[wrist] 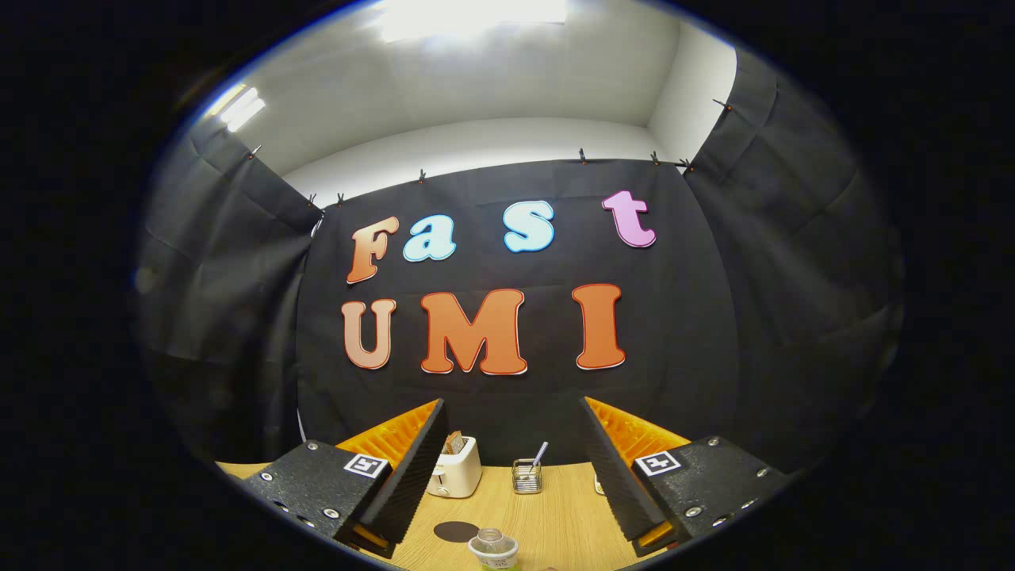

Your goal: Take the bottle from table, then pour the juice into the cup, finally place the bottle on the coaster

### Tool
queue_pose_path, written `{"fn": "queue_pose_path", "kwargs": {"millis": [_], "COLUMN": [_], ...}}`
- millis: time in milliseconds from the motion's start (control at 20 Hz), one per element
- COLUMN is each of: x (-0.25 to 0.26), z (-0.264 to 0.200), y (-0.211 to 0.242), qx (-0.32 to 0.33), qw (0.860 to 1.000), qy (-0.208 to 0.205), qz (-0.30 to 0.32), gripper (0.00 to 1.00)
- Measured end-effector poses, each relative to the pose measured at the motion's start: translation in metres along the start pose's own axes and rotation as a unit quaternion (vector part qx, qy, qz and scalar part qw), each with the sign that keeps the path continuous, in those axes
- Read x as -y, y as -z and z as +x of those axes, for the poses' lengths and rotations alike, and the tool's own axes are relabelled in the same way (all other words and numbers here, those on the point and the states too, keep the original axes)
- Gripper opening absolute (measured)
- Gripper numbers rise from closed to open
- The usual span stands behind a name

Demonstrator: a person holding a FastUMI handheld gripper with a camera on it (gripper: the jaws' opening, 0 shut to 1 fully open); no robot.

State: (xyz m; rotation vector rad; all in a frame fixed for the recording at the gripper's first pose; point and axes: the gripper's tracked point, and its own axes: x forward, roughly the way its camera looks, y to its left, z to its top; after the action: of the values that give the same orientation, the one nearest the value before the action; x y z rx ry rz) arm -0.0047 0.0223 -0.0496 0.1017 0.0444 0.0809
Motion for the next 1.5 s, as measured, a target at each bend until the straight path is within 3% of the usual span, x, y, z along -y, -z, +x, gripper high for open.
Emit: {"fn": "queue_pose_path", "kwargs": {"millis": [400,1050,1500], "x": [-0.01,-0.026,-0.024], "z": [-0.009,-0.032,-0.033], "y": [0.075,0.226,0.289], "qx": [-0.047,-0.166,-0.21], "qw": [0.999,0.982,0.977], "qy": [-0.026,-0.052,-0.03], "qz": [-0.001,0.07,0.018], "gripper": [0.98,0.98,0.97]}}
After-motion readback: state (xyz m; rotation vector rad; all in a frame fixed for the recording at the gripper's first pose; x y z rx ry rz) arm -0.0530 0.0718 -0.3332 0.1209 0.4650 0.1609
